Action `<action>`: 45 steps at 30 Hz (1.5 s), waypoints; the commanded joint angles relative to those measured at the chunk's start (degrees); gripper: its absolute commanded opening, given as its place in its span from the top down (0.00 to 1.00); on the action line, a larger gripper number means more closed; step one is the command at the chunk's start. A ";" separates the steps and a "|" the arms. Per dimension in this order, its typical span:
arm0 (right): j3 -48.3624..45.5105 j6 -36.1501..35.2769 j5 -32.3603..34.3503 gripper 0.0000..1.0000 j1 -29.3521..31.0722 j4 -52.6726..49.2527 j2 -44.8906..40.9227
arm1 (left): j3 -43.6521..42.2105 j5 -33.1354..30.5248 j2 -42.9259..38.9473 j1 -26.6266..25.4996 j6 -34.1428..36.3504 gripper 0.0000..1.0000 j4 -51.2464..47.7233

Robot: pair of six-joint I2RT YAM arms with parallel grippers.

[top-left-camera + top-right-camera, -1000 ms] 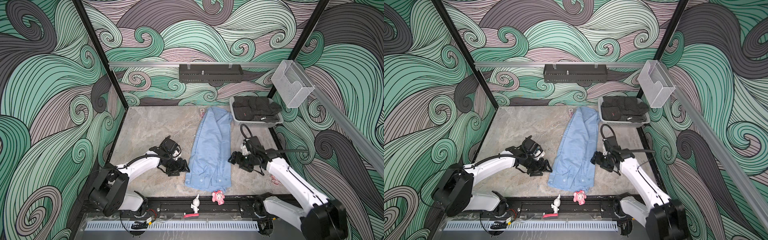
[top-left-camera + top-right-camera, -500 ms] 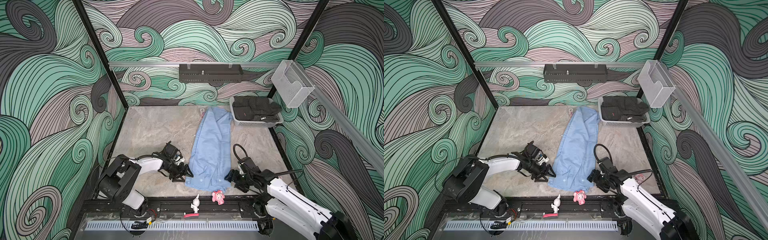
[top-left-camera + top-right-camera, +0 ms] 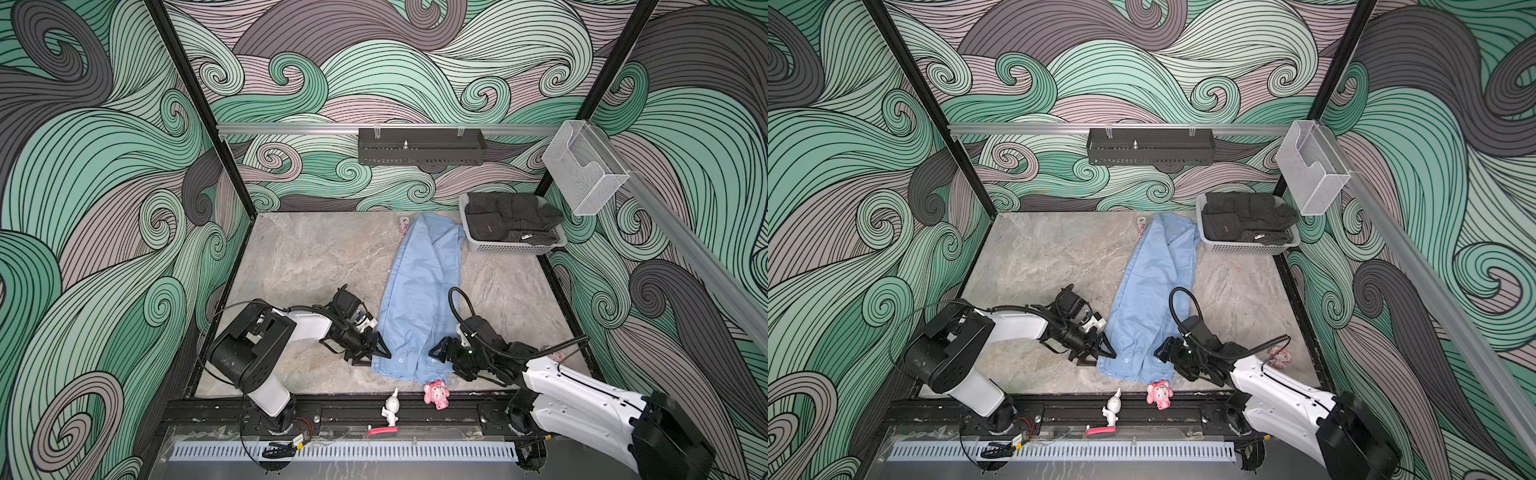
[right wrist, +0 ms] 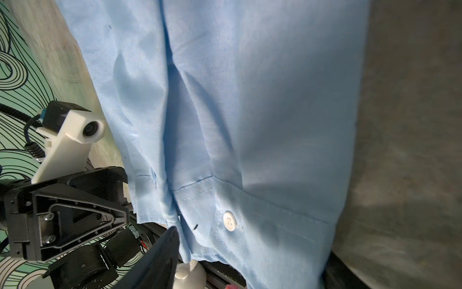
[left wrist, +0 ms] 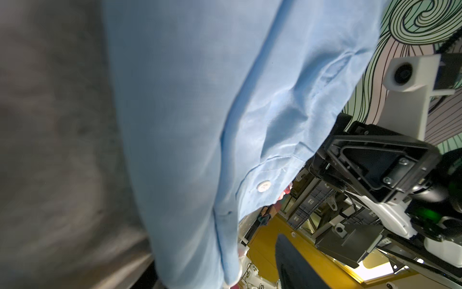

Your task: Fold and stack the long sleeve shirts

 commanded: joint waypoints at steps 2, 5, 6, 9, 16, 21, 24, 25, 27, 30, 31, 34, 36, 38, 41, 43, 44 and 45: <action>-0.94 0.14 2.30 0.21 0.66 -8.92 -1.80 | -1.08 -5.36 2.75 -1.33 -0.46 0.39 -0.10; 0.64 0.07 6.72 0.19 0.67 -19.62 -8.07 | -0.67 -5.38 2.43 -1.33 -0.29 0.41 -0.53; 0.48 0.66 7.74 0.19 0.67 -21.69 -10.31 | -0.60 -5.36 2.29 -1.33 -0.21 0.41 -0.74; -1.98 3.06 9.03 0.19 0.58 -23.45 -14.77 | -0.01 -5.41 2.50 -1.33 0.06 0.44 -1.20; -5.54 3.29 3.46 0.29 0.67 -9.24 -6.24 | 0.62 -4.45 3.76 -1.33 0.20 0.54 -0.48; -6.37 3.82 0.72 0.41 0.93 -1.38 -1.33 | 0.29 -4.00 3.78 -1.33 -0.60 0.61 0.87; -6.38 3.90 -0.11 0.51 1.13 -0.03 -0.25 | -0.42 -3.43 3.72 -1.42 -1.92 0.67 3.11; -6.23 3.87 -0.19 0.56 1.15 0.20 -0.45 | -0.60 -3.26 3.80 -1.50 -2.26 0.69 3.67; -5.61 3.46 -0.12 0.70 1.27 -0.56 -1.56 | -0.64 -2.83 3.73 -1.75 -2.83 0.75 4.50; -2.71 1.08 0.92 0.87 1.20 -6.21 -4.32 | -0.77 -2.43 2.83 -2.12 -3.66 0.82 5.43; -1.24 0.19 1.01 0.91 1.21 -9.65 -5.34 | -0.73 -2.39 2.31 -2.29 -4.03 0.85 5.58; 3.24 -1.63 0.43 1.00 1.24 -16.64 -7.25 | -0.84 -2.26 -0.08 -3.43 -6.06 0.97 6.09; 5.90 -2.48 -0.80 1.00 1.22 -20.35 -7.55 | -0.86 -2.27 -2.44 -4.45 -7.59 1.00 6.07; 8.41 -3.19 -2.03 1.00 1.22 -23.80 -7.87 | -0.91 -2.45 -5.44 -5.40 -9.55 1.00 5.93; 11.18 -3.30 -3.24 1.00 1.29 -27.56 -8.82 | -0.74 -3.17 -9.97 -6.06 -11.25 1.00 3.79; 12.85 -3.09 -3.81 1.00 1.30 -30.04 -9.67 | -0.69 -3.43 -14.12 -6.16 -12.18 1.00 2.11; 13.46 -2.84 -4.11 1.00 1.30 -30.85 -10.03 | -0.64 -3.57 -15.57 -6.16 -12.68 1.00 1.44; 13.88 -2.56 -4.61 1.00 1.33 -31.48 -10.39 | -0.63 -3.69 -17.09 -6.16 -13.30 1.00 0.79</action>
